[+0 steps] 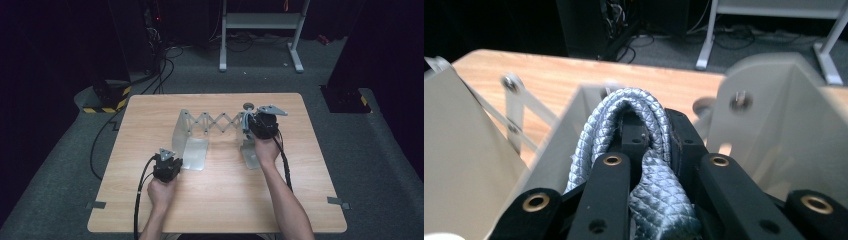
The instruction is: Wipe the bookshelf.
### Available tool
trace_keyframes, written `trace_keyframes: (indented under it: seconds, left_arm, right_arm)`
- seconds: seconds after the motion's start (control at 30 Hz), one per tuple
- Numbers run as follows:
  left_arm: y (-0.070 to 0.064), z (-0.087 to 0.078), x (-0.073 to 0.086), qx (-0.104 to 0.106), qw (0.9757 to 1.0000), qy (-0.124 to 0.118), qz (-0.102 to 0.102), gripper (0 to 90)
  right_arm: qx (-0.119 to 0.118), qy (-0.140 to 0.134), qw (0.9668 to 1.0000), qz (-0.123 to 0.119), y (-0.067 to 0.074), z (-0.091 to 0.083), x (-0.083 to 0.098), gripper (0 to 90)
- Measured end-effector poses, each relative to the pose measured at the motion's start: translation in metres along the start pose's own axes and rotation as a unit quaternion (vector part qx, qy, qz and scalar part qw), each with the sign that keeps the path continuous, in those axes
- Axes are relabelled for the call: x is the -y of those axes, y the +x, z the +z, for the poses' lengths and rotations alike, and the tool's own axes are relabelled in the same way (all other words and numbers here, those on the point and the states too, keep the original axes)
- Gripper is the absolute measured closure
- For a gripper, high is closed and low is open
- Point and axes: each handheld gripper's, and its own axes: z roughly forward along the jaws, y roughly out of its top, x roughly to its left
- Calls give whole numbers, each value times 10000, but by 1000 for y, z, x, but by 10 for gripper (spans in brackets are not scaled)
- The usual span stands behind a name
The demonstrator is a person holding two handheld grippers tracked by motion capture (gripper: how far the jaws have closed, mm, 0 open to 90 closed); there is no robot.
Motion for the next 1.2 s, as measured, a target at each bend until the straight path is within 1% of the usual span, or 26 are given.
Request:
trace_keyframes:
  seconds: [0.07,0.13,0.17,0.23,0.33,0.47,0.57,0.67,0.77,0.83,0.9,0.97,1.07,1.2]
  left_arm:
    - [0,0,0,-7,10000,-2,-1,849]
    - [0,0,0,-14,10000,-3,5,849]
    - [0,0,0,-13,10000,-2,5,849]
    - [0,0,0,-14,10000,-4,6,849]
    - [0,0,0,-15,10000,-4,6,850]
    - [-1,0,0,-18,10000,-3,10,849]
    - [-1,0,0,-15,10000,-3,6,849]
    - [0,0,0,-15,10000,-2,8,850]
    - [0,0,0,-13,10000,-4,6,850]
    - [0,0,0,-14,10000,-3,8,849]
    - [-1,0,0,-15,10000,-4,6,850]
    - [0,0,0,-9,10000,-5,-4,850]
    - [0,0,0,4,10000,-1,-7,850]
    - [0,0,0,8,10000,0,-11,850]
  right_arm:
    - [2,-37,10000,-21,1,1,-4,812]
    - [51,50,10000,-35,2,5,-4,812]
    - [99,98,9999,-89,2,8,-3,812]
    - [183,211,9995,-152,1,14,3,812]
    - [262,340,9990,-150,-3,18,13,812]
    - [339,390,9984,-216,-4,19,21,812]
    - [426,487,9973,-333,-3,22,24,813]
    - [464,640,9962,-358,-5,26,33,813]
    - [523,882,9942,-334,-6,33,44,813]
    - [539,876,9941,-345,-7,37,49,813]
    - [567,862,9940,-369,-6,38,49,813]
    - [617,836,9935,-469,-5,38,50,813]
    - [555,846,9939,-442,-6,36,50,813]
    - [542,853,9933,-569,-5,32,53,813]
